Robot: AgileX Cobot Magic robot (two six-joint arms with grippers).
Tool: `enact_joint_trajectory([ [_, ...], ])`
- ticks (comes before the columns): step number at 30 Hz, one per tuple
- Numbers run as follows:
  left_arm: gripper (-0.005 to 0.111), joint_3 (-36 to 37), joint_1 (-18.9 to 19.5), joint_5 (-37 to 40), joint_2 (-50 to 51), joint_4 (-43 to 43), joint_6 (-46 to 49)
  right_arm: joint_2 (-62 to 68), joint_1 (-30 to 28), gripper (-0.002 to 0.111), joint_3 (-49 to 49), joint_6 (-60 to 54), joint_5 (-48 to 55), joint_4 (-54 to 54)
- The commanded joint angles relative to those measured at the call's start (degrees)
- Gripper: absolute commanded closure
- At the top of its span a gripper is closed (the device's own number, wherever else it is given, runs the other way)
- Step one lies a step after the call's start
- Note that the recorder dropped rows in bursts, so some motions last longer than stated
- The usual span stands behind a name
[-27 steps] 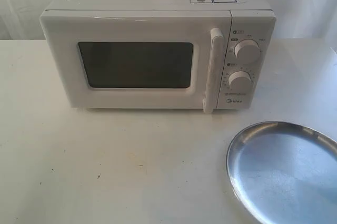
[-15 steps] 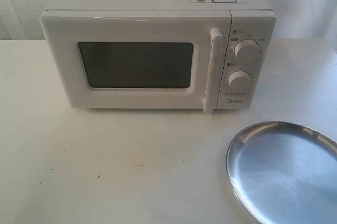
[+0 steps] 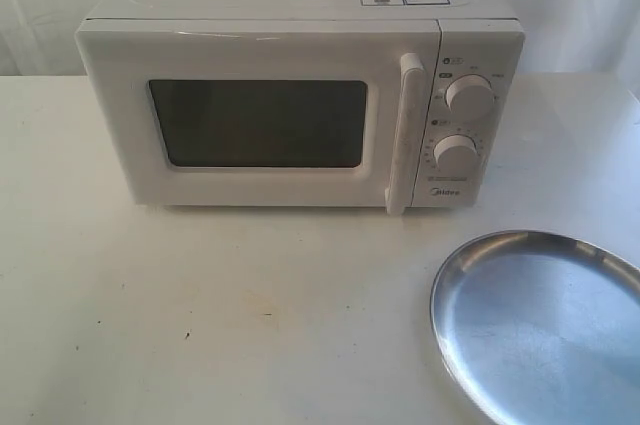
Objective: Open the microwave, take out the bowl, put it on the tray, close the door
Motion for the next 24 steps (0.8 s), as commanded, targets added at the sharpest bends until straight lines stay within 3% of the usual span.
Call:
enact_joint_trajectory([
  [1,0.107,-0.16,0.01,-0.29,-0.12,-0.45,0.0,2.09,-0.37,0.108,-6.54,13.02,-9.44,-14.7],
  [5,0.107,-0.16,0.01,-0.29,-0.12,-0.45,0.0,11.57,-0.37,0.108,-17.23,17.74,-9.32,-36.35],
  [8,0.107,-0.16,0.01,-0.29,-0.12,-0.45,0.0,22.21,-0.37,0.108,-23.11,22.11,-7.64,-46.57],
  [11,0.107,-0.16,0.01,-0.29,-0.12,-0.45,0.0,34.88,-0.37,0.108,-26.13,28.52,-9.58,-48.99],
  [14,0.107,-0.16,0.01,-0.29,-0.12,-0.45,0.0,49.26,-0.37,0.108,-27.29,28.88,-17.99,-50.17],
  [19,0.107,-0.16,0.01,-0.29,-0.12,-0.45,0.0,69.97,-0.37,0.108,-31.29,30.04,-29.5,-61.42],
  [24,0.107,-0.16,0.01,-0.29,-0.12,-0.45,0.0,80.96,-1.07,0.108,-32.52,25.15,-33.43,-63.93],
])
